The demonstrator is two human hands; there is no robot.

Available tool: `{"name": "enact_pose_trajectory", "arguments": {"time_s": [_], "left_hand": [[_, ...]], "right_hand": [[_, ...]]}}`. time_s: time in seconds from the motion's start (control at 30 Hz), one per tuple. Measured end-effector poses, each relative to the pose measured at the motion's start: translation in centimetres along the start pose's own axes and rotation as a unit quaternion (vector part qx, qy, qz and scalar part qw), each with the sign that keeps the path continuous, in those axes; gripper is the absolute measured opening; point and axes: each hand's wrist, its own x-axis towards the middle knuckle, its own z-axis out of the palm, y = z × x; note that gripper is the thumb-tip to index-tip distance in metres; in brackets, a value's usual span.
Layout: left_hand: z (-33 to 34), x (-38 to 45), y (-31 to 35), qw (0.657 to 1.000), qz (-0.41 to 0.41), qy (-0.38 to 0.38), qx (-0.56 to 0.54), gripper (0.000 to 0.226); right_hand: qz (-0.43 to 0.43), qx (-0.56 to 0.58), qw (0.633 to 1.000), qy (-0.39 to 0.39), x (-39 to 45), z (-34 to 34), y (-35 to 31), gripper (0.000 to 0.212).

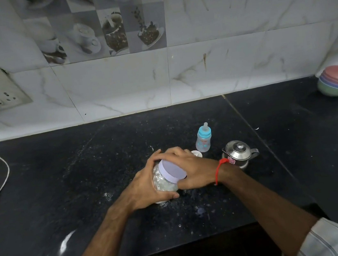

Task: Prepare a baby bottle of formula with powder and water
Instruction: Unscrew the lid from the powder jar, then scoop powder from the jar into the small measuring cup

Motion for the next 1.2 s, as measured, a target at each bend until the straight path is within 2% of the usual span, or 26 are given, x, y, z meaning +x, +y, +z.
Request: {"name": "enact_pose_trajectory", "arguments": {"time_s": [0.07,0.17,0.23,0.3,0.4,0.5,0.6,0.67,0.8,1.0,1.07,1.2], "left_hand": [[0.0,-0.1,0.0,1.000,0.000,0.010,-0.001,0.133],[0.1,-0.2,0.2,1.000,0.002,-0.003,-0.002,0.140],[0.2,-0.2,0.3,1.000,0.005,-0.006,0.002,0.144],[0.2,-0.2,0.0,1.000,0.012,0.003,-0.002,0.145],[0.0,-0.6,-0.8,0.999,0.001,0.033,-0.025,0.145],[0.0,-1.3,-1.9,0.994,-0.019,0.088,-0.063,0.143],[0.0,-1.8,-2.6,0.986,-0.037,0.129,-0.102,0.144],[0.3,-2.1,-2.7,0.981,-0.048,0.152,-0.115,0.145],[1.0,-2.6,-2.8,0.972,-0.062,0.186,-0.132,0.137],[1.6,-3.1,-2.7,0.969,-0.064,0.188,-0.148,0.137],[1.6,-3.2,-2.8,0.969,-0.061,0.188,-0.149,0.137],[1.6,-3.4,-2.8,0.970,-0.059,0.184,-0.146,0.140]], "right_hand": [[0.004,0.032,0.999,0.002,-0.3,0.2,0.1,0.092],[0.048,0.003,0.998,0.047,0.1,0.6,0.4,0.078],[0.031,-0.012,0.998,0.058,0.2,0.7,0.7,0.070],[0.003,0.020,0.997,0.078,-0.2,0.9,1.0,0.067],[-0.027,0.117,0.980,0.156,-1.3,1.4,2.0,0.066],[0.001,0.158,0.967,0.198,-2.9,3.4,3.6,0.063],[0.076,0.121,0.972,0.186,-4.1,6.9,5.8,0.060],[0.112,0.054,0.973,0.197,-4.8,9.2,7.1,0.057],[0.124,-0.075,0.974,0.176,-5.4,11.9,9.5,0.062],[0.148,-0.106,0.975,0.125,-5.8,12.8,11.1,0.055],[0.143,-0.093,0.973,0.156,-5.7,12.0,10.8,0.056],[0.117,-0.014,0.951,0.285,-3.2,8.7,10.1,0.034]]}}
